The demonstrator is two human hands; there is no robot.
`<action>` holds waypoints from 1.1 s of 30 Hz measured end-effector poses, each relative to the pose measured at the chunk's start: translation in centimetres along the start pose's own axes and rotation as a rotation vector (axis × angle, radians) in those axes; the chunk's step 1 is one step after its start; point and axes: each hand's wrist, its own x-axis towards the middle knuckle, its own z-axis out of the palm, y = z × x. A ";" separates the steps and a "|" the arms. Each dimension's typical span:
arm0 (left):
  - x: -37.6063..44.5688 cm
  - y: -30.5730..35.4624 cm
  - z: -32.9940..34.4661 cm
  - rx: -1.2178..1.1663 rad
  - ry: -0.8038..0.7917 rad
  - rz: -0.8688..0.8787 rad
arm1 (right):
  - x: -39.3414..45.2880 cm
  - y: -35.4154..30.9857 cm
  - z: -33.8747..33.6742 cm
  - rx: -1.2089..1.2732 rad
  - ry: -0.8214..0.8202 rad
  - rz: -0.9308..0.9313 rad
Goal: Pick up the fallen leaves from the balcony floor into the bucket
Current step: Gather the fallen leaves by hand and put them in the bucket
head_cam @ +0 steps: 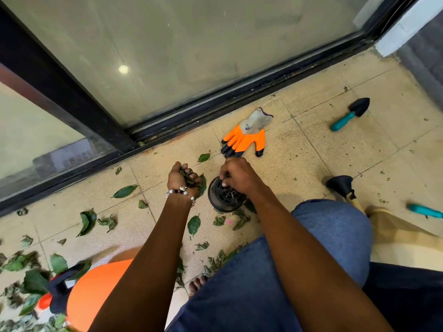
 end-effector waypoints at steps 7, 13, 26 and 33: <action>-0.9 0.8 0.5 0.268 -0.027 -0.075 | 1.6 -4.3 -0.1 0.648 0.228 0.108; -0.5 1.8 -0.3 0.202 -0.033 -0.075 | 3.3 -8.5 3.6 0.393 0.205 0.040; 3.5 4.6 -7.5 0.190 0.212 -0.016 | 4.4 -6.2 14.7 -0.182 0.066 0.326; 5.0 4.0 -8.0 0.110 0.209 -0.018 | 6.7 -6.0 13.4 -0.112 0.179 0.179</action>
